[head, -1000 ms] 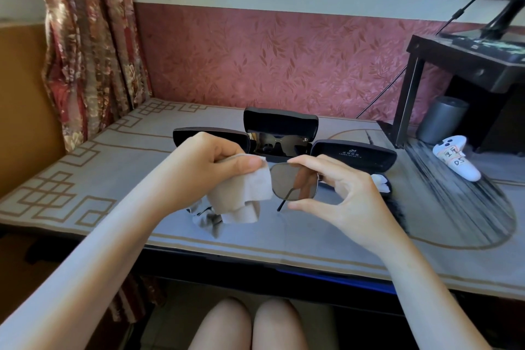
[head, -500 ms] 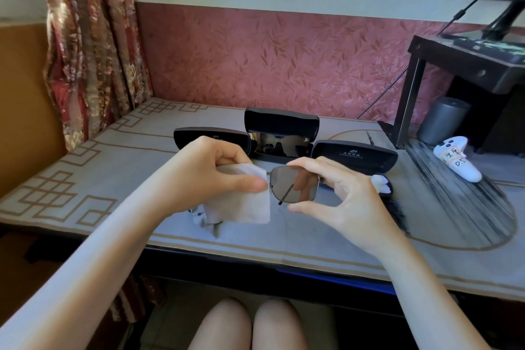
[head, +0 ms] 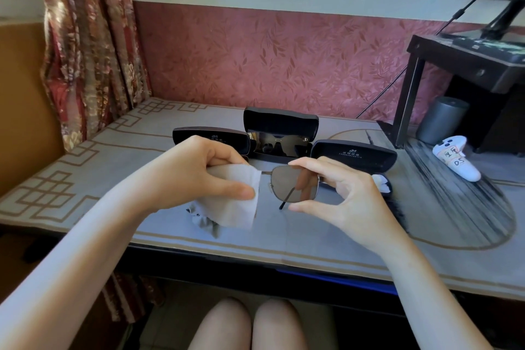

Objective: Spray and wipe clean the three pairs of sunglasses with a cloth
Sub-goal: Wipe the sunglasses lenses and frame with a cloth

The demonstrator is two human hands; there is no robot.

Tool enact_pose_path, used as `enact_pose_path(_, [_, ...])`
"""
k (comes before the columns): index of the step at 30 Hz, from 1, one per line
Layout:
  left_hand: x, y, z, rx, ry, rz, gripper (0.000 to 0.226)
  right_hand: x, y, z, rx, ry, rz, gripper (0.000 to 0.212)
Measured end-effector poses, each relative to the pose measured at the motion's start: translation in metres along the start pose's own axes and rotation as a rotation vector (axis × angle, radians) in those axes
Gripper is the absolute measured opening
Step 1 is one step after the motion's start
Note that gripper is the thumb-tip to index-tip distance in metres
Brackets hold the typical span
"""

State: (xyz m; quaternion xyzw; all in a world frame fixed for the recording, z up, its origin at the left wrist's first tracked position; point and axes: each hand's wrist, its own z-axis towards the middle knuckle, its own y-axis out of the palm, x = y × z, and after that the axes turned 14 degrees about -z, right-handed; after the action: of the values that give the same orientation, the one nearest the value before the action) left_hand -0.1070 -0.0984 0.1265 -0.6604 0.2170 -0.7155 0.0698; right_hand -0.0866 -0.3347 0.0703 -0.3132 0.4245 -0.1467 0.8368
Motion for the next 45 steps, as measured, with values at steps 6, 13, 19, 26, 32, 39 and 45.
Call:
enact_pose_path(6, [0.000, -0.012, -0.001, -0.003, -0.006, -0.003, 0.012, 0.002, 0.001, 0.003, 0.006, 0.034, 0.004, 0.050])
enact_pose_path(13, [-0.003, -0.017, -0.003, 0.025, 0.043, -0.097, 0.017, 0.004, 0.001, 0.004, -0.012, 0.058, -0.012, 0.055])
enact_pose_path(19, [-0.001, -0.028, -0.005, -0.014, 0.035, -0.074, 0.024, 0.000, -0.004, 0.002, 0.002, 0.006, 0.077, 0.047])
enact_pose_path(26, [0.005, -0.028, -0.007, -0.141, -0.036, 0.017, 0.016, -0.001, -0.002, 0.005, -0.006, 0.026, 0.010, 0.052])
enact_pose_path(32, [0.004, -0.015, -0.002, -0.134, -0.059, 0.054, 0.013, -0.001, 0.003, 0.004, -0.053, 0.102, -0.072, 0.065])
enact_pose_path(39, [0.004, -0.001, 0.000, 0.023, -0.011, -0.048, 0.032, -0.003, 0.000, 0.001, -0.054, 0.074, -0.091, 0.059])
enact_pose_path(45, [0.005, 0.001, 0.002, 0.076, 0.050, -0.009, 0.044, -0.005, 0.000, 0.002, -0.032, 0.058, -0.035, 0.047])
